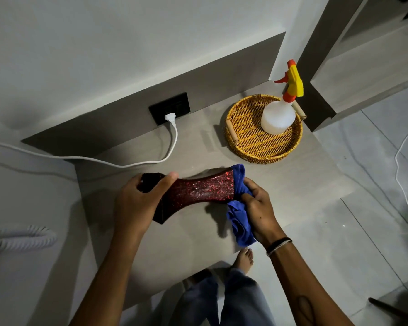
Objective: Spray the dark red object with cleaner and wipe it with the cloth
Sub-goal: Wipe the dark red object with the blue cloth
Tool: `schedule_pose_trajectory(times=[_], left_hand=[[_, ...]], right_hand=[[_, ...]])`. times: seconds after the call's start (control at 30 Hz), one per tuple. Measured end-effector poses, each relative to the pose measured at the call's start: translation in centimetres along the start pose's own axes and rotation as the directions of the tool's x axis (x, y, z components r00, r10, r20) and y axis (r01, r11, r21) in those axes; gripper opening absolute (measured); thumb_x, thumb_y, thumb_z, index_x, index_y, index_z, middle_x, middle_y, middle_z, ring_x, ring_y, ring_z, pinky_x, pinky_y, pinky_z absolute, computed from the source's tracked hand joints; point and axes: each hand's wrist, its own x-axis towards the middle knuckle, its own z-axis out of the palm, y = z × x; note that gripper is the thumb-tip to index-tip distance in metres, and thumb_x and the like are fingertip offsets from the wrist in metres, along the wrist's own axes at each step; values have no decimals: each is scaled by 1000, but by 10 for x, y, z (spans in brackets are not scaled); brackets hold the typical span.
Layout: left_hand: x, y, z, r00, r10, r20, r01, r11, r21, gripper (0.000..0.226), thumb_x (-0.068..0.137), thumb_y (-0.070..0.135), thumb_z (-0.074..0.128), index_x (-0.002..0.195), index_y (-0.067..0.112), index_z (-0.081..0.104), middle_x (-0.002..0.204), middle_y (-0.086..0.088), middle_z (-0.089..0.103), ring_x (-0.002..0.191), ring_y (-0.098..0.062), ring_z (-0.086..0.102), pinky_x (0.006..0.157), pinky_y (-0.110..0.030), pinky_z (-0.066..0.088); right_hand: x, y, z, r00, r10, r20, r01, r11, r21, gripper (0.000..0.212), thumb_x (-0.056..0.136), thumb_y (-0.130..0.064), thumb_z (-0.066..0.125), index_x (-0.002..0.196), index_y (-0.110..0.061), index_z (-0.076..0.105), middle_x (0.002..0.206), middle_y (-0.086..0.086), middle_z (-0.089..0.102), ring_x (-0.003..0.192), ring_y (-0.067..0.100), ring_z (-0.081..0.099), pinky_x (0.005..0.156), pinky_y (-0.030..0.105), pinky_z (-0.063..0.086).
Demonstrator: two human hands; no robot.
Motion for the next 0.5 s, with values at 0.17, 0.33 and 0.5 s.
schedule_pose_trajectory(times=[0.17, 0.33, 0.5], left_hand=[[-3, -6, -8, 958, 164, 234, -192, 976, 105, 92, 82, 99, 32, 162, 56, 24, 159, -2, 50, 140, -25, 54, 111, -47, 49], [-21, -6, -9, 894, 271, 358, -390, 863, 321, 136, 59, 100, 62, 165, 52, -8, 179, -4, 8, 162, -33, 18, 121, -59, 36], [-24, -2, 3, 782, 518, 345, -621, 694, 366, 125, 80, 72, 67, 170, 11, 5, 180, -7, 3, 166, -23, -1, 131, -47, 16]], right_hand=[[12, -4, 4, 1000, 26, 13, -26, 997, 73, 63, 97, 18, 39, 115, -27, 81, 99, 8, 86, 79, 25, 78, 69, 34, 67], [23, -11, 3, 999, 45, 26, -47, 995, 88, 57, 97, 21, 38, 121, -12, 78, 110, 26, 82, 87, 37, 72, 72, 38, 65], [26, -14, 2, 999, 32, 35, -33, 999, 26, 58, 98, 20, 38, 113, -17, 80, 103, 19, 85, 76, 30, 75, 68, 35, 67]])
